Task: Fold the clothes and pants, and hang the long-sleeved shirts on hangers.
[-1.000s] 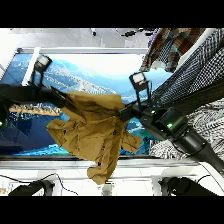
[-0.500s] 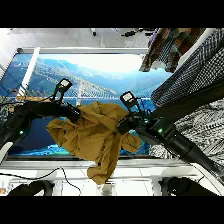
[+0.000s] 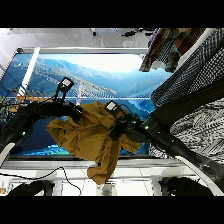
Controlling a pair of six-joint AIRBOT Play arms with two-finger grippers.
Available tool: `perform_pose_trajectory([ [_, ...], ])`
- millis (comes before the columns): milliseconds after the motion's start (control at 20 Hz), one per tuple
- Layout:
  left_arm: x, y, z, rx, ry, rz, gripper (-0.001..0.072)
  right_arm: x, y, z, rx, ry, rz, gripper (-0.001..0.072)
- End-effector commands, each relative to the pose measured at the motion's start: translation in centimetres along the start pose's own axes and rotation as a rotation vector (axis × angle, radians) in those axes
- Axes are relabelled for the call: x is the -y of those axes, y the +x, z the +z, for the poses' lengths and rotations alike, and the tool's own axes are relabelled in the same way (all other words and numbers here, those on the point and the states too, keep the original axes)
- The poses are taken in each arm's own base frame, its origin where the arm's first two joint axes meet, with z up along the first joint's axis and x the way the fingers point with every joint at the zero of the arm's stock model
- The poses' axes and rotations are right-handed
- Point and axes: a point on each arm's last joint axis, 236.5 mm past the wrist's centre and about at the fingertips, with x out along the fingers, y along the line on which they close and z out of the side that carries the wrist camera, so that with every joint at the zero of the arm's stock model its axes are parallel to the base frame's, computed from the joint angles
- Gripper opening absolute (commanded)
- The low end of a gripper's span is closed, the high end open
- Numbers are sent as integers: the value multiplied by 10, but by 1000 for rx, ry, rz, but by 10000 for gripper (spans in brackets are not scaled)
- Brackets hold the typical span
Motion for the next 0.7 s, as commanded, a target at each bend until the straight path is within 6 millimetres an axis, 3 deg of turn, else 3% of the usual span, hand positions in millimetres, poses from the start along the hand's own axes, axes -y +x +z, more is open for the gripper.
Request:
perform_pose_trajectory([
  [0,0,0,1,2,0,2,31,-9,32,8,17,-3,21,469],
  [100,0,0,1,3,1,2,31,-1,50,11,37,61,3,502],
  [250,0,0,1,4,1,2,31,13,57,36,137,139,-37,477],
  [350,0,-1,1,5,1,2,31,26,60,39,150,150,-58,391],
  [400,0,-2,2,8,3,4,31,36,62,34,139,148,-76,304],
  [450,0,-5,4,16,7,7,31,49,63,28,126,154,-98,138],
  [500,0,-10,7,27,13,14,31,63,61,23,121,189,-117,38],
  [650,-8,-31,13,42,90,82,31,107,37,15,96,345,-167,33],
])
